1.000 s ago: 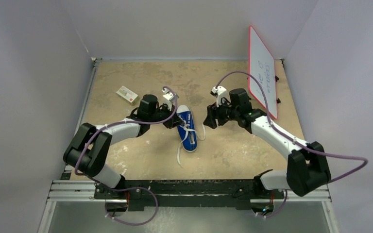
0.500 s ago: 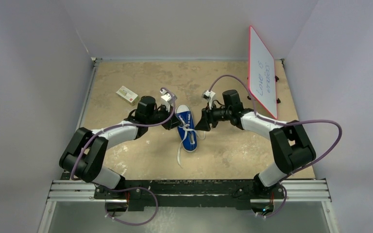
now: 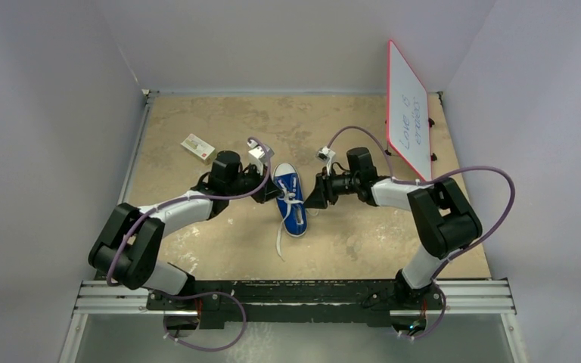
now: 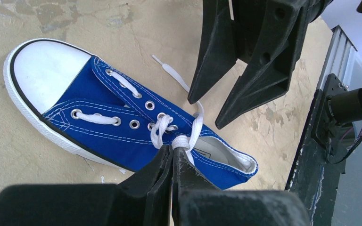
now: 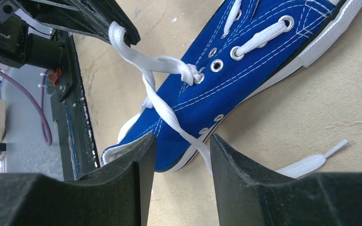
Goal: Tie the shoes
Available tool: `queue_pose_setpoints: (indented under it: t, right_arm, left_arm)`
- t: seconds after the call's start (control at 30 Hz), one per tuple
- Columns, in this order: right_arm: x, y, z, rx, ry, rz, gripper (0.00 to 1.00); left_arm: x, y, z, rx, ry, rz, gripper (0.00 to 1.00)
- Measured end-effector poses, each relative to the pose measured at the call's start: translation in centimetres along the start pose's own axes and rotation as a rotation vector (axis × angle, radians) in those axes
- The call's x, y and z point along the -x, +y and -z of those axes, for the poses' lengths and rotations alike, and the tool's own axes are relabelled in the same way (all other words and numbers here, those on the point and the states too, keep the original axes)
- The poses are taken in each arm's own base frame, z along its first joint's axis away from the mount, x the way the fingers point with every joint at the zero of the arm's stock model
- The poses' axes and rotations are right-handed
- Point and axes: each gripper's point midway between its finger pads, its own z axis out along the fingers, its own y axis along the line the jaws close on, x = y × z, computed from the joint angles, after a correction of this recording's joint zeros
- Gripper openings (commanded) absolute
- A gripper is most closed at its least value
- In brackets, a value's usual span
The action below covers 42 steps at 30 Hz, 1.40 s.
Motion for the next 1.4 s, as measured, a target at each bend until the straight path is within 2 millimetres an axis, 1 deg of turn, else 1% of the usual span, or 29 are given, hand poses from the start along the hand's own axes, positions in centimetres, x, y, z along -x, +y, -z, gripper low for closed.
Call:
queue_pose_setpoints:
  t: [0.07, 0.1, 0.3, 0.4, 0.47, 0.5, 0.53, 0.67, 0.77, 0.83, 0.97, 1.2, 1.27, 1.33, 1.4]
  right_arm:
    - [-0.1, -0.2, -0.2, 0.007, 0.001, -0.006, 0.45]
    - [-0.2, -0.2, -0.3, 0.012, 0.002, -0.010, 0.43]
    - [-0.8, -0.3, -1.0, 0.053, 0.011, -0.047, 0.22]
    - [-0.6, -0.3, -1.0, 0.056, 0.009, -0.053, 0.18]
    - [-0.4, -0.2, -1.0, 0.054, 0.008, -0.054, 0.12]
    - [-0.2, -0.1, -0.9, 0.053, 0.006, -0.052, 0.05]
    - [0.0, 0.1, -0.8, 0.050, 0.004, -0.052, 0.00]
    - [1.4, 0.9, -0.2, 0.050, -0.015, -0.030, 0.00]
    - [2.8, 1.3, -0.1, 0.054, -0.037, -0.009, 0.00]
    - [3.3, 1.3, -0.2, 0.056, -0.044, -0.006, 0.00]
    - [3.4, 1.1, -0.4, 0.056, -0.041, -0.022, 0.00]
    - [2.5, 1.0, -0.5, 0.060, -0.013, -0.051, 0.00]
    - [2.2, 1.1, -0.5, 0.060, 0.001, -0.056, 0.00]
    - [1.7, 1.2, -0.6, 0.061, 0.016, -0.058, 0.00]
    - [1.3, 1.4, -0.7, 0.064, 0.031, -0.056, 0.00]
  left_arm:
    - [-0.1, 0.0, 0.0, 0.001, 0.001, 0.010, 0.00]
    - [0.0, -0.1, 0.0, 0.000, 0.000, 0.011, 0.00]
    - [0.5, -0.3, 0.3, 0.001, -0.015, 0.009, 0.00]
    - [0.7, -0.4, 0.4, 0.001, -0.021, 0.005, 0.00]
    - [0.9, -0.6, 0.5, 0.001, -0.028, 0.000, 0.00]
    - [1.0, -0.7, 0.6, 0.001, -0.030, -0.002, 0.00]
    - [1.1, -0.9, 0.7, 0.000, -0.034, -0.004, 0.00]
    - [1.0, -1.5, 1.2, 0.000, -0.042, 0.004, 0.00]
    - [0.0, -2.1, 1.4, 0.008, -0.035, 0.029, 0.00]
    - [-0.7, -2.5, 1.3, 0.006, -0.026, 0.040, 0.00]
    - [-2.3, -2.6, 1.2, 0.042, -0.020, 0.100, 0.00]
    - [-3.5, -0.9, 1.7, 0.174, -0.055, 0.199, 0.00]
    - [-3.9, -0.4, 1.8, 0.202, -0.050, 0.215, 0.04]
    - [-4.3, -0.1, 1.8, 0.219, -0.037, 0.223, 0.11]
    - [-4.9, 0.2, 2.0, 0.240, -0.018, 0.228, 0.20]
